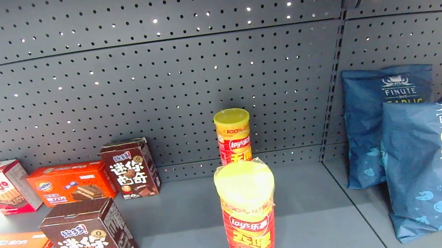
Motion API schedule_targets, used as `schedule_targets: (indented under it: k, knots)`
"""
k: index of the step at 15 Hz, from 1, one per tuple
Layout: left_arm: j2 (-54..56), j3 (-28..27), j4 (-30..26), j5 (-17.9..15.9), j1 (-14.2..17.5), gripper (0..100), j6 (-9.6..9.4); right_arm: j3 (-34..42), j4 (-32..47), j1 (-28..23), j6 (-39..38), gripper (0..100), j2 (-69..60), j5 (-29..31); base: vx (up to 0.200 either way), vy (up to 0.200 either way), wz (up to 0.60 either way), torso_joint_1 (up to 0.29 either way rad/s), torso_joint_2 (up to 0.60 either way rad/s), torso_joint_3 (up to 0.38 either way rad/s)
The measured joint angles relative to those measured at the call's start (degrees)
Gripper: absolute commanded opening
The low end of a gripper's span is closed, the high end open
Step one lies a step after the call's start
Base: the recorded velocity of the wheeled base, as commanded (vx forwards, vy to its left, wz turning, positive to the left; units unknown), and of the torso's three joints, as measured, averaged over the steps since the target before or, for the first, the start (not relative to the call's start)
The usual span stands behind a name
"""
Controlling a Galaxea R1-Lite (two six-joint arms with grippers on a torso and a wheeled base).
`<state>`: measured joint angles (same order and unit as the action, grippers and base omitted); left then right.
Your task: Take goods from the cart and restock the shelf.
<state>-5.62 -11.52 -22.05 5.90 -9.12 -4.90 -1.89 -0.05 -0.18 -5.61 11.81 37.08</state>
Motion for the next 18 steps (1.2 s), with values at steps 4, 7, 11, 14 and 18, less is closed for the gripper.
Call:
schedule_targets:
  k: [4,7,11,14,18]
  knots:
    - [0.0,0.0,0.0,0.04,0.0,100,-0.02,0.74,-1.83,0.18,7.19,100,-9.58,-32.02,0.0,0.0,0.0,0.0,0.0,0.0]
    - [-0.05,0.02,0.0,0.04,-0.16,100,-0.02,1.51,0.83,0.26,6.8,100,-11.26,-37.84,0.0,0.0,0.0,0.0,0.0,0.0]
    - [-0.05,0.02,-0.02,0.28,-0.22,100,-0.02,1.67,0.84,0.23,5.53,100,-11.81,-36.9,0.0,0.0,0.0,0.0,0.0,0.0]
    - [-0.07,0.02,0.0,0.04,-0.13,100,-0.05,1.68,0.83,0.28,5.45,100,-11.86,-36.9,0.0,0.0,0.0,0.0,0.0,0.0]
    - [-0.07,0.02,0.0,-3.83,-0.27,100,-0.13,1.71,0.84,0.26,5.5,100,-11.91,-36.88,0.0,0.0,0.0,0.0,0.0,0.0]
